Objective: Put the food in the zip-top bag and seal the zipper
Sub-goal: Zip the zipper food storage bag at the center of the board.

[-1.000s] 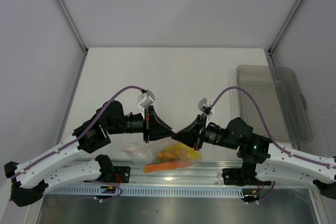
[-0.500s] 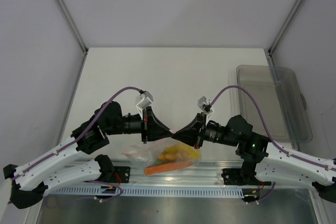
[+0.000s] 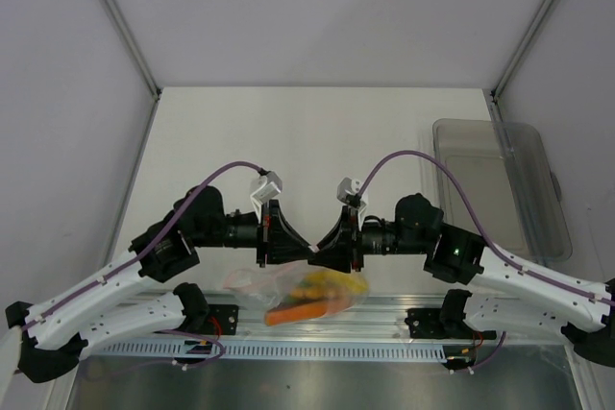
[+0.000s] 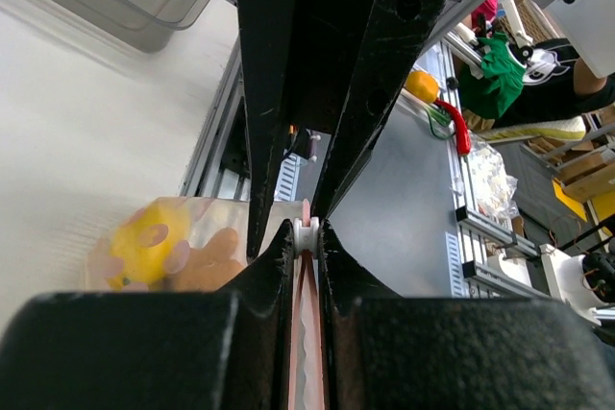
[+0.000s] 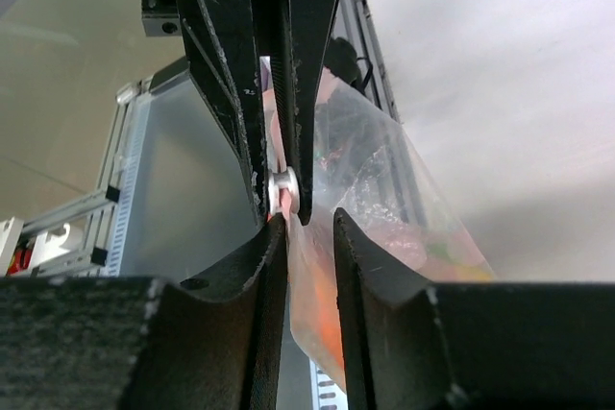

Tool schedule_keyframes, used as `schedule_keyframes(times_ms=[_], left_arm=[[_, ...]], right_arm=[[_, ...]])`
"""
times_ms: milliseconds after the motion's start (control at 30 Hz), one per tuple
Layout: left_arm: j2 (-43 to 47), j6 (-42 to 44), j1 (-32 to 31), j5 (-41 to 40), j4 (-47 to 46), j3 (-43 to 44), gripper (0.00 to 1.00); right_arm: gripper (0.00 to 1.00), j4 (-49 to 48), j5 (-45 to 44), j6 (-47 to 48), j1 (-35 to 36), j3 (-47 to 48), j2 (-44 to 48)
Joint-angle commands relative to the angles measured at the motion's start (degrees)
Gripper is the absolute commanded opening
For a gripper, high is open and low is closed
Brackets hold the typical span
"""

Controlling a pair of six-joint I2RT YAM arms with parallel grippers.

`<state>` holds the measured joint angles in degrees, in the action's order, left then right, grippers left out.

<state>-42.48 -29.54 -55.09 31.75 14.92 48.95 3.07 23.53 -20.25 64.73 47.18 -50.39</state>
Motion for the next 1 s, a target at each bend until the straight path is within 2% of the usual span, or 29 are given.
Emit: schedule_keyframes(times_ms=[0, 100, 200, 233, 300, 400, 500, 767, 867, 967], left_arm=[[-0.24, -0.17, 0.33, -0.28, 0.38, 1.32, 0.01], [-0.15, -0.08, 0.33, -0.37, 0.64, 1.67, 0.0], [-0.24, -0.08, 0.42, -0.37, 0.64, 1.33, 0.01], [-0.24, -0.08, 0.42, -0.37, 0.64, 1.41, 0.01], [-0.41, -0.17, 0.42, -0.37, 0.64, 1.41, 0.01], [-0.59, 0.18, 0.42, -0.81, 1.16, 1.5, 0.0], [-0.59, 0.97, 0.42, -2.12, 3.01, 1.85, 0.0], [0.38, 2.21, 0.51, -3.89, 6.09, 1.76, 0.01], [0.29, 2.38, 0.51, -4.06, 6.44, 1.76, 0.01], [0.03, 2.29, 0.6, -4.15, 6.61, 1.76, 0.01]], right_arm=[[0.28, 0.53, 5.73, 2.58, 0.05, 3.71, -1.55], [0.26, 0.01, 6.97, 2.5, 0.05, 3.8, -3.22], [0.2, -2.36, 8.63, 1.44, 0.05, 3.18, -4.01], [0.1, -2.89, 8.99, 0.92, 0.05, 3.1, -4.36], [0.0, -5.17, 8.9, 0.39, 0.05, 3.18, -5.24], [0.0, -7.11, 7.77, -1.02, 0.13, 2.75, -5.07], [0.0, -11.41, 3.64, -3.39, 0.13, 0.9, -2.79], [0.0, -14.14, -9.36, -7.96, 0.22, -1.82, 3.98], [0.0, -16.85, -10.95, -10.06, -0.3, -3.93, 5.91], [0.0, -18.89, -8.68, -12.62, -1.54, -5.16, 5.66]])
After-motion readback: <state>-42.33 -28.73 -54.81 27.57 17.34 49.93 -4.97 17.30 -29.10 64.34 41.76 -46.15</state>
